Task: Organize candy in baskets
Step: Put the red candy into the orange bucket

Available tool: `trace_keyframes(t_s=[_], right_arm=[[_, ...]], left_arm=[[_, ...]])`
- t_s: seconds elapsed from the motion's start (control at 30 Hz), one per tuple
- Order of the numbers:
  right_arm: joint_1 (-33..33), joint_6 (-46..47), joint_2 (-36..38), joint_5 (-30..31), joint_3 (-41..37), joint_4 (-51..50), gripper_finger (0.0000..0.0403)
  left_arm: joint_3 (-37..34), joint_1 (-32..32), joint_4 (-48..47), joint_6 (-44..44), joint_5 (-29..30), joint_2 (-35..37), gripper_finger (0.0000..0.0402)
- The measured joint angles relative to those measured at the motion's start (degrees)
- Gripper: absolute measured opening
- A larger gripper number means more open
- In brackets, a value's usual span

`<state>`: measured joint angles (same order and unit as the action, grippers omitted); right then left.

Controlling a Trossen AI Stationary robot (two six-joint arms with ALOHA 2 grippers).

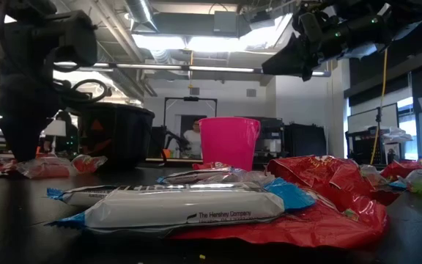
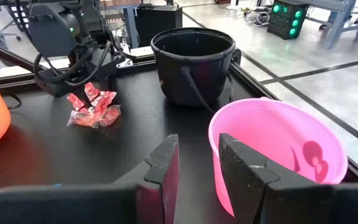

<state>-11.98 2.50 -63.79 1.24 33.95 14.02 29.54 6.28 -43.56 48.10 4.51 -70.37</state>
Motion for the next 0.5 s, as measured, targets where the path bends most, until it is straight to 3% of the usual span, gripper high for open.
trace_keyframes(t_s=[0.2,0.5], right_arm=[[0.0,-0.3,0.0,-0.4,0.0,-0.6,0.0111],[0.0,-1.5,0.0,-0.4,0.0,-0.5,0.0111]], left_arm=[[-0.3,0.0,0.5,-0.5,0.7,0.0,0.0206],[-0.3,0.0,3.1,-1.7,1.3,0.0,0.0027]])
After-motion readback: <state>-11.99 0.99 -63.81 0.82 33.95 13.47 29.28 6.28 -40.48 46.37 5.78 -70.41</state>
